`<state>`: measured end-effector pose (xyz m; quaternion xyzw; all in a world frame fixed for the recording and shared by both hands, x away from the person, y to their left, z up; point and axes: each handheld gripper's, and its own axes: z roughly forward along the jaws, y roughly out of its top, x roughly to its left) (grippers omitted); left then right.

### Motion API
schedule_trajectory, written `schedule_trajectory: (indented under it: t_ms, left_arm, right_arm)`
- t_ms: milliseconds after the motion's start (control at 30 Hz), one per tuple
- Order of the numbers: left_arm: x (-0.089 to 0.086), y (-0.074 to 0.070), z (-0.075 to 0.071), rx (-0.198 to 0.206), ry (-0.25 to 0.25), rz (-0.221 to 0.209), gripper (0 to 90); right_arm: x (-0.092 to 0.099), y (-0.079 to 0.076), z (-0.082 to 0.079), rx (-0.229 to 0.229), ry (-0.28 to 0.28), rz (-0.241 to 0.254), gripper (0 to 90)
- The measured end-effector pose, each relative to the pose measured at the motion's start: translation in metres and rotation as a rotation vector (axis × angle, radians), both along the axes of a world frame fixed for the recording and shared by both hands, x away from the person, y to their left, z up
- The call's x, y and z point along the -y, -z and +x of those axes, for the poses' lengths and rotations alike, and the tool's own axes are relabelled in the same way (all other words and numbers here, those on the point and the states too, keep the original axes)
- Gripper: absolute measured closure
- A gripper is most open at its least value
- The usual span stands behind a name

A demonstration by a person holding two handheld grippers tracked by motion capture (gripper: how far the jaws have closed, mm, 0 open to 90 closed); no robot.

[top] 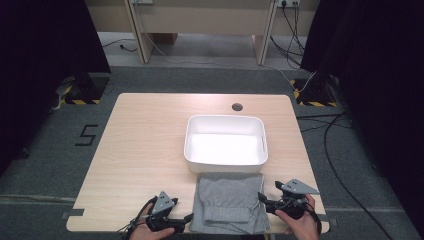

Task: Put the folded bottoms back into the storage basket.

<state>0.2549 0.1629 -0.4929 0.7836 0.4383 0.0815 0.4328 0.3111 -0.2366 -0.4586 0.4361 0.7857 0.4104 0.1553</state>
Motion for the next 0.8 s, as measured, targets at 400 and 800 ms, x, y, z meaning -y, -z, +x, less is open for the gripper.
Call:
schedule_trajectory:
  t_ms: [400,800]
  left_arm:
    - [0.018,0.001,-0.007,0.007,0.065,-0.031,16.5]
    - [0.043,0.000,-0.013,-0.045,0.125,-0.105,15.1]
  right_arm:
    - [0.001,0.004,0.001,-0.021,-0.001,0.027,20.7]
    - [-0.001,0.004,0.003,-0.017,-0.018,0.016,21.4]
